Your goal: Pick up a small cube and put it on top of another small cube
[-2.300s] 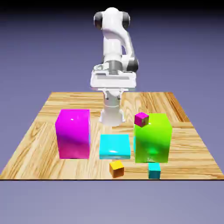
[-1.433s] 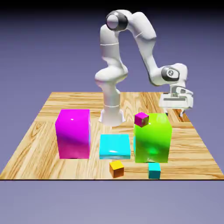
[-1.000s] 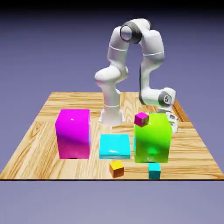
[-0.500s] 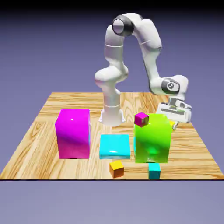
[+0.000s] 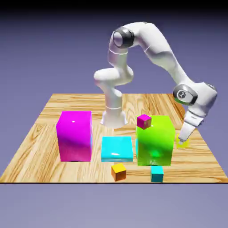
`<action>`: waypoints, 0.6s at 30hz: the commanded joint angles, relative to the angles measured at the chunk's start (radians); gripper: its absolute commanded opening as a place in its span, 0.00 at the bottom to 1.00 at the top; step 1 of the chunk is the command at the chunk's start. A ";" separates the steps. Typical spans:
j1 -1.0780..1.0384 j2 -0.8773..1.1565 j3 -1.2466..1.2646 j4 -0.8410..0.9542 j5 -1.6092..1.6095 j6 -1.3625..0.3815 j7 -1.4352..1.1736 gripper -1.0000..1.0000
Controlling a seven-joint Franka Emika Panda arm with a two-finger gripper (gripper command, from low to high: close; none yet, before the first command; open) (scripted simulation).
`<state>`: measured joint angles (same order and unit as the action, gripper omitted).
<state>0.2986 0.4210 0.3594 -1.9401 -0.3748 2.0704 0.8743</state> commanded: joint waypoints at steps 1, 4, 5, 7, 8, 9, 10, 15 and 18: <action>-0.036 0.024 0.015 0.036 0.027 -0.027 0.039 0.00; -0.143 0.095 0.063 0.134 0.106 -0.107 0.142 0.00; -0.180 0.119 0.082 0.157 0.119 -0.132 0.170 0.00; -0.252 0.166 0.119 0.201 0.146 -0.183 0.224 0.00; -0.288 0.190 0.138 0.223 0.160 -0.208 0.252 0.00; -0.325 0.214 0.157 0.245 0.173 -0.234 0.279 0.00; -0.361 0.237 0.176 0.267 0.186 -0.259 0.307 0.00; -0.517 0.343 0.261 0.363 0.233 -0.370 0.454 0.00; -0.516 0.355 0.258 0.328 0.218 -0.327 0.475 0.00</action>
<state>-0.2173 0.7758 0.6171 -1.6126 -0.1547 1.7445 1.3494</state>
